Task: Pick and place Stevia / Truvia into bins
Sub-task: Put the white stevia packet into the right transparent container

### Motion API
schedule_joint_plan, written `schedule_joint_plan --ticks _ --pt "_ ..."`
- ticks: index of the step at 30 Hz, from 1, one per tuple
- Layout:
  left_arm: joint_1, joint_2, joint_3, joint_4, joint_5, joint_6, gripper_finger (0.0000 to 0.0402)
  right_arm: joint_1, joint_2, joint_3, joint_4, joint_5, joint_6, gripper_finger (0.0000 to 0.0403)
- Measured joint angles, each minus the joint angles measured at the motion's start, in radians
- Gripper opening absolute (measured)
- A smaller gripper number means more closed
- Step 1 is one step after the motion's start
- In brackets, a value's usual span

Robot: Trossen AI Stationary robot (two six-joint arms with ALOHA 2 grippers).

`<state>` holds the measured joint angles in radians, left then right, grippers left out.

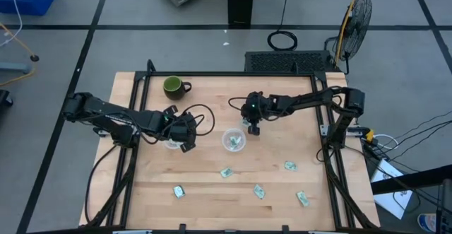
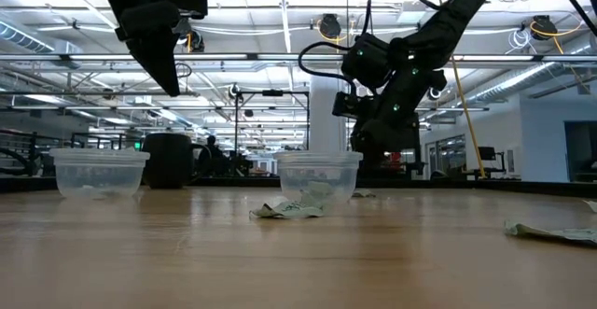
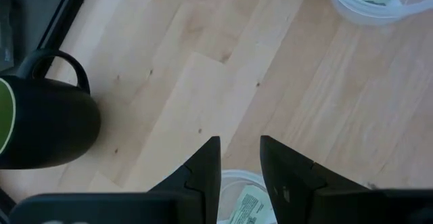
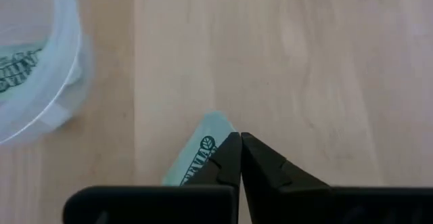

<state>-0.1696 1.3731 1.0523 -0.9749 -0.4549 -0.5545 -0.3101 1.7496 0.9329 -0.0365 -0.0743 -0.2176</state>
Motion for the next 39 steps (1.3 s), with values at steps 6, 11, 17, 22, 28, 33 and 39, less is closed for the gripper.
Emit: schedule_joint_plan --ticks 6,11,17,22,28,33,39 --pt "0.000 0.000 0.000 0.000 0.000 0.000 0.0111 0.016 -0.107 0.000 -0.002 0.000 0.072 0.0001" --pt "0.000 0.000 0.000 0.004 -0.006 0.004 0.0111 0.079 -0.228 0.000 0.014 -0.003 0.140 0.0000" --pt "0.000 0.000 0.000 0.013 -0.033 0.008 0.0111 0.201 -0.296 0.000 0.017 -0.066 0.153 0.0000" --pt "0.000 0.000 0.000 0.048 -0.052 0.031 0.0111 0.266 -0.255 0.000 0.026 -0.042 0.116 0.0000" --pt "0.000 0.000 0.000 0.127 -0.051 0.085 0.0111 0.269 -0.181 0.000 0.078 -0.033 0.102 0.0000" --pt "0.000 0.000 0.000 0.161 -0.046 0.089 0.0111 0.254 -0.137 0.000 0.093 -0.034 0.100 0.0000" --pt "0.000 0.000 0.000 0.165 -0.044 0.105 0.0111 0.233 -0.066 0.004 0.111 -0.035 0.102 0.0000"
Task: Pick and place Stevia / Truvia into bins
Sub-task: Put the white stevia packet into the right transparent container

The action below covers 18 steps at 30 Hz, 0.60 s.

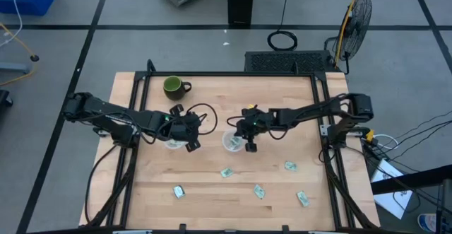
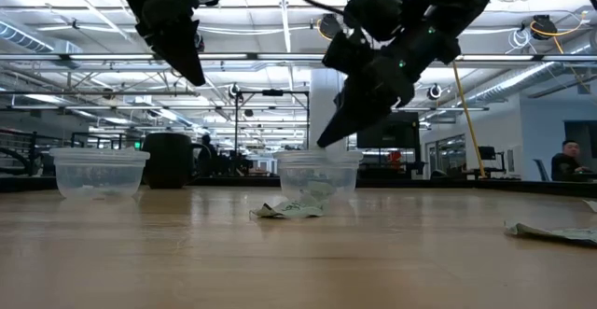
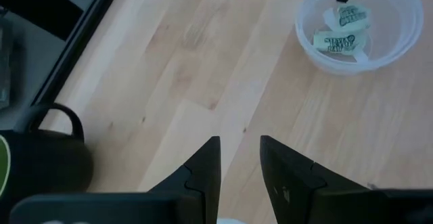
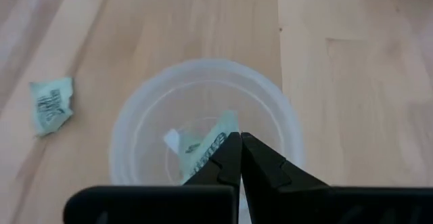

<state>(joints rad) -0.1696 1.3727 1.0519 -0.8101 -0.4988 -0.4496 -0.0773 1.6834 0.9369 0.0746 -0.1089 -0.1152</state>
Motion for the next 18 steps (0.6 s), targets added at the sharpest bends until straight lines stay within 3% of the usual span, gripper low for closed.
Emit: schedule_joint_plan --ticks 5,9,18 --pt "0.000 0.000 0.000 0.006 0.000 0.000 0.0111 -0.001 0.044 0.029 -0.003 -0.011 0.028 0.0000" --pt "0.000 0.000 0.000 0.010 0.000 0.000 0.0111 0.000 0.082 0.051 -0.010 -0.103 0.042 0.0000" --pt "0.000 0.000 0.000 0.009 0.001 -0.003 0.0111 -0.009 0.098 0.059 -0.011 -0.099 0.052 0.0025"
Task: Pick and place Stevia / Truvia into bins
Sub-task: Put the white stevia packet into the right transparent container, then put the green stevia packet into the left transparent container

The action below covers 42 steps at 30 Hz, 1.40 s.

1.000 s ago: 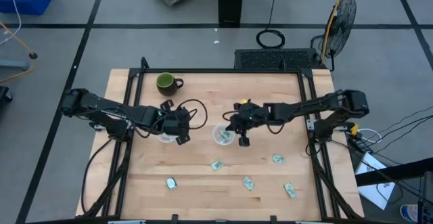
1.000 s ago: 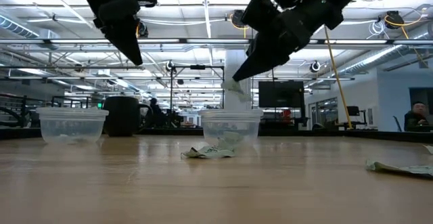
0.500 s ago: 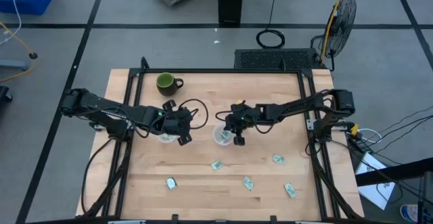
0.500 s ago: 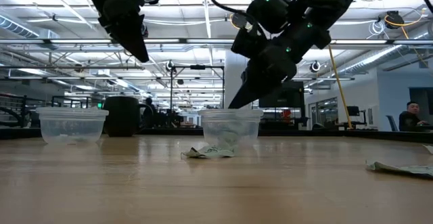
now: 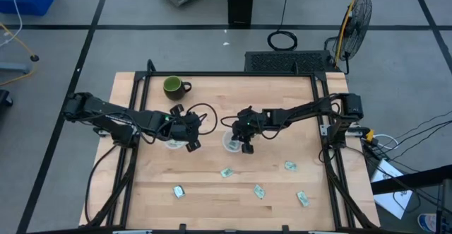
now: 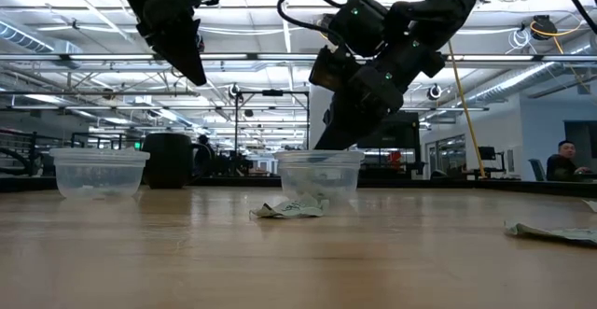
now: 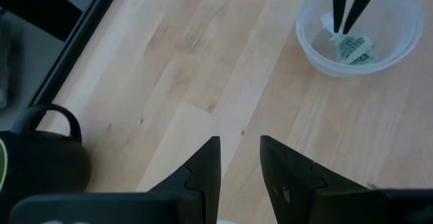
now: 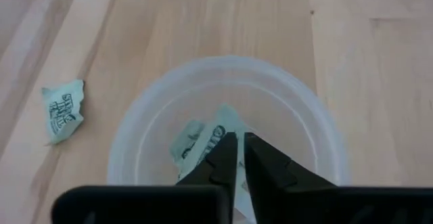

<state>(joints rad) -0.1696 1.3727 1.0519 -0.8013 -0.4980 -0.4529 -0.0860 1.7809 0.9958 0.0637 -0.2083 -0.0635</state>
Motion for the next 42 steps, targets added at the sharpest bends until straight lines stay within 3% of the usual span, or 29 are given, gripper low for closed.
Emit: schedule_joint_plan --ticks 9,16,24,33,42 --pt "0.000 0.000 0.000 -0.001 0.026 0.000 0.0111 0.001 -0.024 0.000 0.043 0.001 -0.002 0.0083" --pt "-0.020 0.000 0.000 0.005 0.316 0.000 0.0111 0.001 -0.140 0.000 0.030 0.001 -0.001 0.0085" --pt "-0.165 0.014 -0.061 0.145 0.542 -0.067 0.0111 0.002 -0.239 0.000 -0.048 -0.002 -0.005 0.0081" --pt "-0.376 0.018 -0.193 0.246 0.525 -0.450 0.0111 0.000 -0.250 -0.001 -0.104 0.000 -0.049 0.0080" --pt "-0.476 0.018 -0.346 0.436 0.488 -0.698 0.0111 0.000 -0.251 -0.001 -0.047 0.003 -0.163 0.0078"
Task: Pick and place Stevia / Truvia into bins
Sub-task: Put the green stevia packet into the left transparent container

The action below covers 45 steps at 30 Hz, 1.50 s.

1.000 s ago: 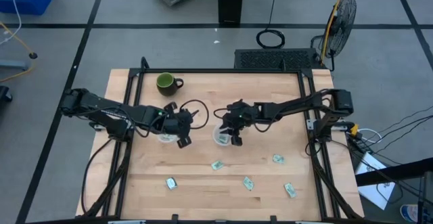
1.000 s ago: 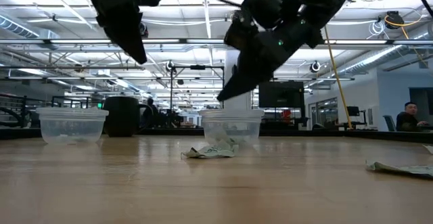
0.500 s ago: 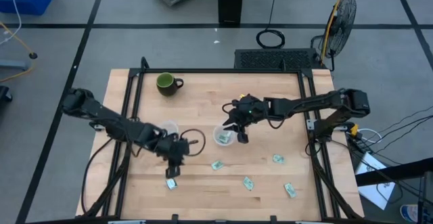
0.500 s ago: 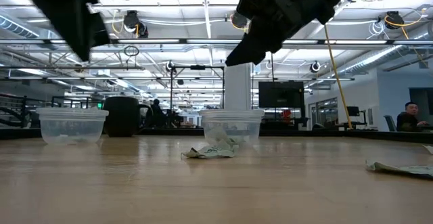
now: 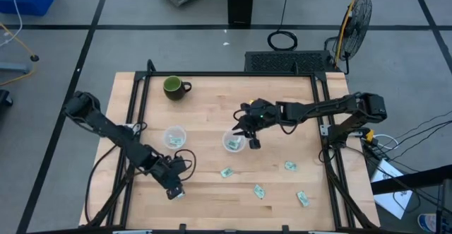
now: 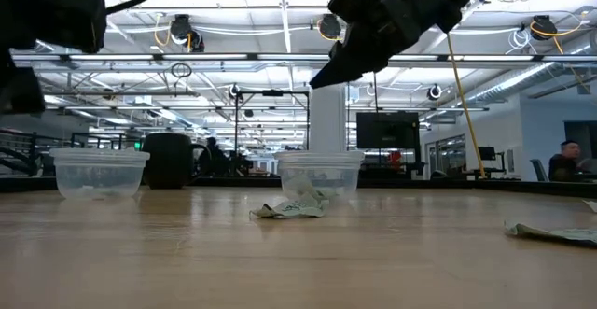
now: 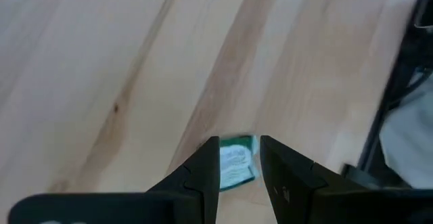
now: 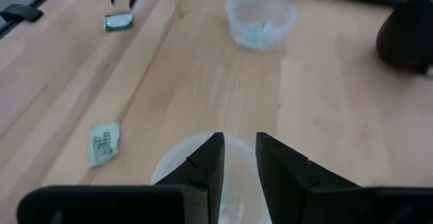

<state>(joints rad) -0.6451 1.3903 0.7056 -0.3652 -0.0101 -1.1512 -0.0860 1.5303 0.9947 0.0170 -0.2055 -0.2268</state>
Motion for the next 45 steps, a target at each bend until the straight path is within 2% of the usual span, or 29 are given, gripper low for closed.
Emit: schedule_joint_plan --ticks 10,17,28,32,35,39,45 --pt "-0.042 0.000 -0.073 0.006 -0.002 -0.071 0.0111 0.000 0.000 0.000 0.151 0.003 -0.094 0.0078" --pt "-0.060 0.000 -0.096 0.085 -0.045 -0.067 0.0111 0.000 0.000 0.000 0.258 0.005 -0.164 0.0078" --pt "-0.091 0.138 -0.094 0.166 -0.063 -0.037 0.0110 0.000 0.000 0.000 0.338 0.235 -0.261 0.0078" --pt "-0.093 0.166 -0.091 0.186 -0.065 -0.025 0.0108 0.000 0.000 0.000 0.343 0.279 -0.259 0.0078" --pt "-0.092 0.169 -0.091 0.187 -0.064 0.021 0.0081 0.000 0.000 0.000 0.354 0.284 -0.256 0.0079" --pt "-0.090 0.164 -0.094 0.167 -0.070 0.054 0.0016 0.000 0.000 0.000 0.351 0.284 -0.256 0.0078" --pt "-0.083 0.163 -0.084 0.150 -0.098 0.111 0.0012 0.000 0.000 0.000 0.347 0.284 -0.254 0.0079"
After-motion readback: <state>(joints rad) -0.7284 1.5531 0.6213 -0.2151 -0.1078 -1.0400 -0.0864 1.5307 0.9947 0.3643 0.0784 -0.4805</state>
